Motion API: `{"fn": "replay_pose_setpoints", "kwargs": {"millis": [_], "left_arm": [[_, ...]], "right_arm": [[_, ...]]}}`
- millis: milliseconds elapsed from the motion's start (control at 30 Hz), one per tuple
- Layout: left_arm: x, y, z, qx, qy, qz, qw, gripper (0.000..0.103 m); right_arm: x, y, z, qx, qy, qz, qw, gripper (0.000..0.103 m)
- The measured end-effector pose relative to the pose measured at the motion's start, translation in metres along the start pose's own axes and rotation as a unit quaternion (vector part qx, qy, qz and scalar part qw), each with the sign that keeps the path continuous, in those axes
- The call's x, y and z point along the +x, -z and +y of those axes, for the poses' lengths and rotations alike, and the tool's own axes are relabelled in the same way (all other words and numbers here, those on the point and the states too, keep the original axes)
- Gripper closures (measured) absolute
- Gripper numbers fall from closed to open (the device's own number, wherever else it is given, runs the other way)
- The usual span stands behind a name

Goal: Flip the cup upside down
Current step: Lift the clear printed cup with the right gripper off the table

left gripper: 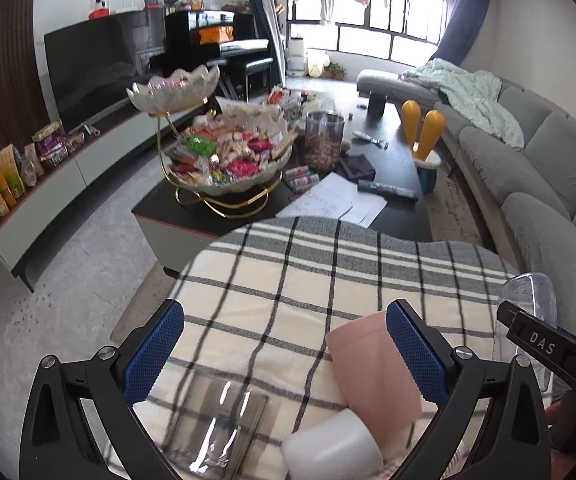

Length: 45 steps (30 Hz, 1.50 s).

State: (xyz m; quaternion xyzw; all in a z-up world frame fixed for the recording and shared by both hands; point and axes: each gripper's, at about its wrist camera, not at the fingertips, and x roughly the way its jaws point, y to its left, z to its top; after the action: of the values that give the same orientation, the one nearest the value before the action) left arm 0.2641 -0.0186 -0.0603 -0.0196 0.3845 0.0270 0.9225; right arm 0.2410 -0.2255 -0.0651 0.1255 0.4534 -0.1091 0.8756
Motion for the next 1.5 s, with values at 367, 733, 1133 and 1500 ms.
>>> {"fn": "replay_pose_setpoints", "kwargs": {"millis": [367, 733, 1133, 1500], "left_arm": [[-0.106, 0.039, 0.059, 0.007, -0.014, -0.028, 0.9995, 0.0], [-0.148, 0.115, 0.126, 0.013, -0.052, 0.001, 0.9985, 0.0], [-0.111, 0.16, 0.151, 0.025, -0.028, 0.025, 0.999, 0.0], [-0.084, 0.166, 0.151, 0.025, -0.004, 0.054, 0.9982, 0.0]], "right_arm": [[-0.104, 0.061, 0.023, -0.024, -0.054, -0.005, 0.998, 0.031], [-0.114, 0.18, 0.064, -0.063, -0.102, 0.075, 0.99, 0.031], [-0.069, 0.233, 0.072, -0.041, -0.075, 0.104, 0.991, 0.03], [-0.051, 0.238, 0.078, -0.043, -0.072, 0.121, 0.989, 0.03]]}}
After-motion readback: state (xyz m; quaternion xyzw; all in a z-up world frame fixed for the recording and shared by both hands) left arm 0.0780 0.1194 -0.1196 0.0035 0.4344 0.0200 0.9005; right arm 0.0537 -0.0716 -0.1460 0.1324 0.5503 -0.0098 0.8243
